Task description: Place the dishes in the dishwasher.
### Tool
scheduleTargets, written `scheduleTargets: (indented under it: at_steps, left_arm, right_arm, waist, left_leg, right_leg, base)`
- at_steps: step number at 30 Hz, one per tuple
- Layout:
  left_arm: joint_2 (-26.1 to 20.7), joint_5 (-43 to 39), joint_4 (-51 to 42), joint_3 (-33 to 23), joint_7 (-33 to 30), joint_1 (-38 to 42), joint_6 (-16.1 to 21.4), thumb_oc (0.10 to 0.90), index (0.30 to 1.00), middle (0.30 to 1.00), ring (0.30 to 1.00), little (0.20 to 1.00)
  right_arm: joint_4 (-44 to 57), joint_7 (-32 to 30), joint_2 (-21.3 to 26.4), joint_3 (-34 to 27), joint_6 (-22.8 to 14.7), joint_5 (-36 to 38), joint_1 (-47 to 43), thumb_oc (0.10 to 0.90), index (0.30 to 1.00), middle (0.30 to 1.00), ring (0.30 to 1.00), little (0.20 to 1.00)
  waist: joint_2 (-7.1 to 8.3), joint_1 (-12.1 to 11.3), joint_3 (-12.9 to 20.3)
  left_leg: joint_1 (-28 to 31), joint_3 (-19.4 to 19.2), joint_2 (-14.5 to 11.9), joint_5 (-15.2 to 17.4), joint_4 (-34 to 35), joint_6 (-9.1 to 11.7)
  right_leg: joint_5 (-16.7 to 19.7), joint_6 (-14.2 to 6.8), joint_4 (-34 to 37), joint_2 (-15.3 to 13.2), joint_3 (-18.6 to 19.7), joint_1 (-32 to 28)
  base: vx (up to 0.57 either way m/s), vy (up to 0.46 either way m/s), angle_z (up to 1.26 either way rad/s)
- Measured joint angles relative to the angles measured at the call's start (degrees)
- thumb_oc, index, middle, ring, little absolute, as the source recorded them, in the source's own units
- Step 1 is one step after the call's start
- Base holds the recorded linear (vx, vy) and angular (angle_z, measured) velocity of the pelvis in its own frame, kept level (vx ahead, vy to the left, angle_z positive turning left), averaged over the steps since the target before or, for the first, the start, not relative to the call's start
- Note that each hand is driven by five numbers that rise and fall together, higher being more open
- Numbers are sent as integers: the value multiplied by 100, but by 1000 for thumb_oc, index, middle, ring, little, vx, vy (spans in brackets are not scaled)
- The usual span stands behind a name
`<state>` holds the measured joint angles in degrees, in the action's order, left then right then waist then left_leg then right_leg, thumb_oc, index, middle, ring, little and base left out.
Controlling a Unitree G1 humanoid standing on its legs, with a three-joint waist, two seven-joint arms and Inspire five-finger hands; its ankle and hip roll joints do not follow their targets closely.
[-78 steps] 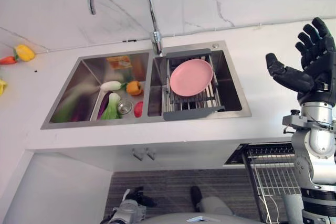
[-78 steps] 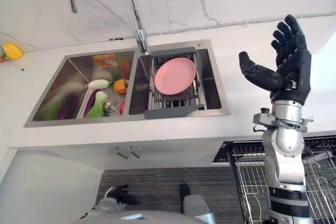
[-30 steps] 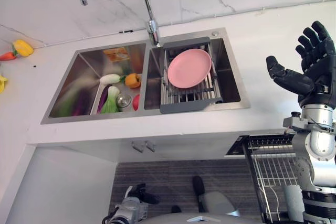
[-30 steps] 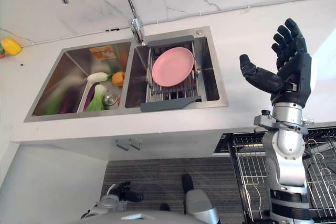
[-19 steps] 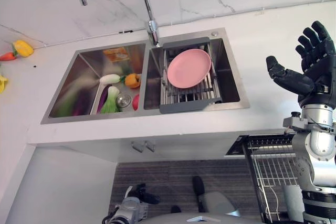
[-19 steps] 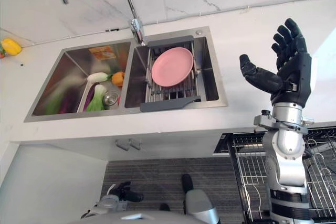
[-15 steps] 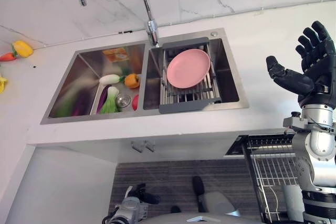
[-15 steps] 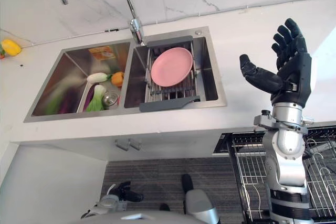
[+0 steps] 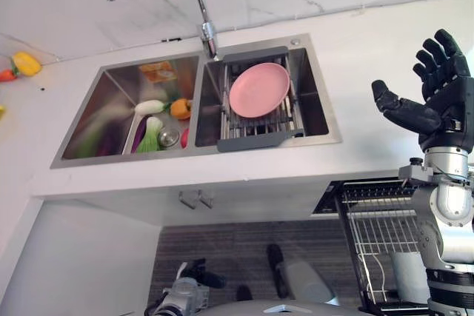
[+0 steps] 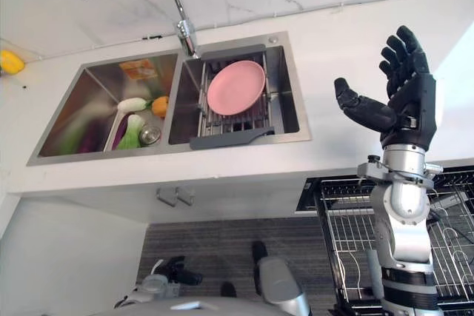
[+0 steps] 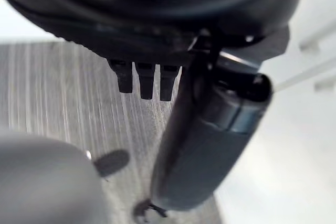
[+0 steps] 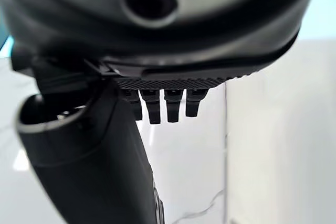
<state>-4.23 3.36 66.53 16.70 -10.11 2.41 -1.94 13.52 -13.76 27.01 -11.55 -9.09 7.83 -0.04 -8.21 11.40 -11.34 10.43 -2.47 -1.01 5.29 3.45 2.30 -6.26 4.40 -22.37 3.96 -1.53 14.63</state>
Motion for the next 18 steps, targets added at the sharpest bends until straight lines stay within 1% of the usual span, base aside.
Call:
scheduleTargets:
  at_steps: [1,2,3,5,7,8,9,10,11,12,13,14,15,16,18]
  left_arm:
    - [87,153,-1,115,53,39,12,800,900,900,900,900]
    - [141,244,-19,216,94,111,35,800,900,900,900,900]
    - [205,409,-161,320,178,221,131,800,900,900,900,900]
    - [256,530,-206,313,202,361,248,800,900,900,900,900]
    - [268,538,-192,303,201,421,294,800,900,900,900,900]
    - [268,539,-171,288,200,427,267,800,900,900,900,900]
    - [270,559,-91,218,195,432,266,800,900,900,900,900]
    - [257,632,-40,207,193,366,253,800,900,900,900,900]
    - [239,649,-10,206,179,219,255,800,900,900,900,900]
    - [236,651,18,201,178,63,225,800,900,900,900,900]
    - [237,601,8,80,207,-82,151,800,900,900,900,900]
    - [240,588,6,-69,183,-105,129,800,900,900,900,900]
    - [221,595,11,-173,132,-107,125,800,900,900,900,900]
    - [212,594,3,-186,129,-109,138,800,900,900,900,900]
    - [211,604,-1,-168,126,-103,150,800,900,900,900,900]
  right_arm:
    - [22,-8,35,111,122,-223,83,800,900,900,900,900]
    - [64,13,39,163,179,-238,195,800,900,900,900,900]
    - [78,60,45,172,291,-357,494,800,900,900,900,900]
    - [79,67,177,151,410,-525,707,800,900,900,900,900]
    - [107,84,329,142,412,-691,753,800,900,900,900,900]
    - [151,70,376,143,412,-757,752,800,900,900,900,900]
    - [224,72,427,161,411,-810,751,800,900,900,900,900]
    - [320,94,469,171,414,-893,752,800,900,900,900,900]
    - [464,111,513,181,413,-999,752,800,900,900,900,900]
    - [603,110,536,208,399,-1079,724,800,900,900,900,900]
    - [737,105,563,204,387,-1213,684,800,900,900,900,900]
    - [807,80,684,231,388,-1351,637,800,900,900,900,900]
    - [828,99,905,300,388,-1535,505,800,900,900,900,900]
    - [841,99,1041,358,388,-1619,476,800,900,900,900,900]
    - [868,112,1122,429,383,-1789,415,800,900,900,900,900]
  waist:
    - [-32,59,-1]
    - [-83,79,-17]
    - [-101,136,-50]
    - [-94,146,-60]
    - [-133,163,-61]
    - [-173,162,-56]
    - [-226,150,-42]
    - [-235,127,-33]
    - [-209,131,-4]
    - [-167,111,62]
    - [-209,127,89]
    - [-216,106,94]
    - [-162,31,62]
    - [-102,-31,55]
    - [-43,-69,80]
  left_leg:
    - [-28,-87,4,49,-91,6]
    - [-45,-216,16,47,-143,19]
    - [-116,-418,58,42,-253,21]
    - [-160,-505,104,15,-312,-6]
    - [-161,-503,107,44,-292,-51]
    - [-170,-498,83,109,-262,-97]
    - [-178,-509,78,178,-248,-98]
    - [-150,-530,84,199,-189,-97]
    - [-63,-537,146,170,-116,-147]
    - [-7,-546,223,129,-70,-108]
    - [24,-523,222,104,-84,-86]
    - [45,-500,237,87,-140,-66]
    - [-34,-491,285,-11,-376,89]
    - [-85,-479,318,-114,-520,210]
    - [-87,-517,312,-192,-457,250]
  right_leg:
    - [-59,93,-23,-2,24,-13]
    - [-77,122,-16,-14,31,-27]
    - [-89,140,-7,-57,36,-32]
    - [-103,159,-2,-106,42,-30]
    - [-102,154,6,-105,48,-15]
    - [-97,134,0,-83,30,14]
    - [-135,15,-64,-85,41,46]
    - [-237,-51,-337,-110,54,128]
    - [-379,-125,-786,-217,134,141]
    - [-731,-139,-796,-265,250,85]
    - [-752,-86,-793,-269,249,50]
    - [-757,-61,-740,-287,254,11]
    - [-630,-11,-480,-370,279,-191]
    - [-535,-17,-218,-445,295,-386]
    - [-394,-38,201,-527,260,-694]
  base:
    - [90,-6,-19]
    - [70,-10,-13]
    - [91,-16,-4]
    - [48,-11,1]
    - [38,-8,-3]
    - [42,-14,-4]
    - [25,-12,-6]
    - [21,-19,-5]
    - [13,-16,-7]
    - [0,0,0]
    - [10,-13,5]
    - [6,-9,7]
    - [0,0,0]
    - [0,0,0]
    - [-13,-20,13]
